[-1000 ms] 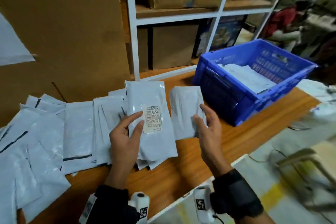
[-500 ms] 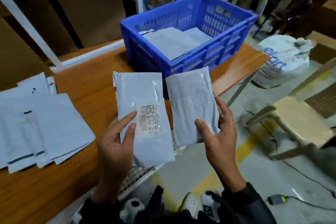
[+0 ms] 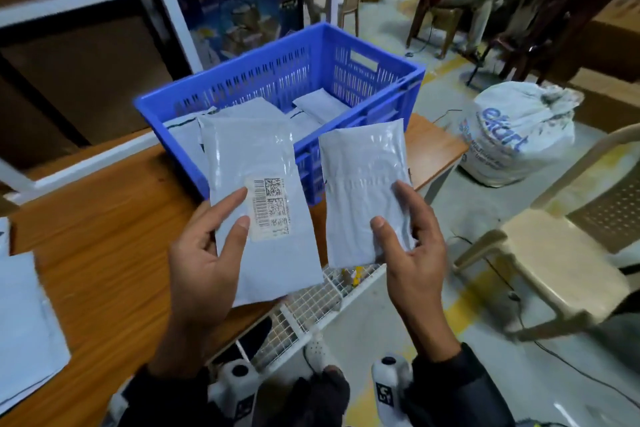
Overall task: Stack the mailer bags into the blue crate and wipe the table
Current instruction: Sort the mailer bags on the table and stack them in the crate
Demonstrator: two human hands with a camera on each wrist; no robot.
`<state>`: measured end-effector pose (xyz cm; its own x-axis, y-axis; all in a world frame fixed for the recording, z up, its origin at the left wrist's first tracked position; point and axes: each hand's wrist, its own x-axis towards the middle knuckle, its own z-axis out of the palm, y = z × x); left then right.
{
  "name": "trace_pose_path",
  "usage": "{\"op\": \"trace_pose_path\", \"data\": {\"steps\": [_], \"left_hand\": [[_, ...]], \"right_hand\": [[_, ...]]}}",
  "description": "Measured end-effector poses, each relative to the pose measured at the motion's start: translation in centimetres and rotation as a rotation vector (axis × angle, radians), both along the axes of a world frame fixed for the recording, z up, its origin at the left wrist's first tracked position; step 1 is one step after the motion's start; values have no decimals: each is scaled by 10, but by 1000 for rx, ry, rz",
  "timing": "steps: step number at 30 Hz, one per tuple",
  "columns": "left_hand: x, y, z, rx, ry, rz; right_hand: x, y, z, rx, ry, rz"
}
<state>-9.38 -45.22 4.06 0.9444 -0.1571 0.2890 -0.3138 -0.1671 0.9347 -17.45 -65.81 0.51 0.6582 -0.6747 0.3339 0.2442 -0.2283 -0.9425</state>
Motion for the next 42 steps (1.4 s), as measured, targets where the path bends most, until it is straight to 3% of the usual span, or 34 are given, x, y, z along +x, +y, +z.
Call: {"op": "trace_pose_path", "data": {"steps": [6, 12, 20, 25, 28, 30, 36, 38, 40, 42], "left_hand": [[78, -27, 30, -14, -39, 73], [156, -67, 70, 172, -83, 35], [238, -117, 90, 561, -70, -43], [284, -166, 102, 946, -25, -92], [313, -199, 95, 1170, 51, -56], [331, -218, 82, 1223, 133, -48], [358, -243, 35, 1018, 481, 38], [359, -248, 24, 1221, 511, -57], [361, -255, 18, 1544, 389, -128], [362, -268, 13, 1701, 255, -237]], "right_hand": [[73, -68, 18, 5, -47, 61], [153, -136, 36, -120, -52, 111], [247, -211, 48, -297, 48, 319], [306, -263, 50, -618, 115, 439], [328, -282, 43, -649, 116, 543], [334, -286, 38, -624, 121, 597], [346, -291, 23, -604, 98, 616], [347, -291, 21, -590, 110, 610], [348, -292, 21, -573, 126, 602], [349, -293, 22, -565, 122, 600]]}}
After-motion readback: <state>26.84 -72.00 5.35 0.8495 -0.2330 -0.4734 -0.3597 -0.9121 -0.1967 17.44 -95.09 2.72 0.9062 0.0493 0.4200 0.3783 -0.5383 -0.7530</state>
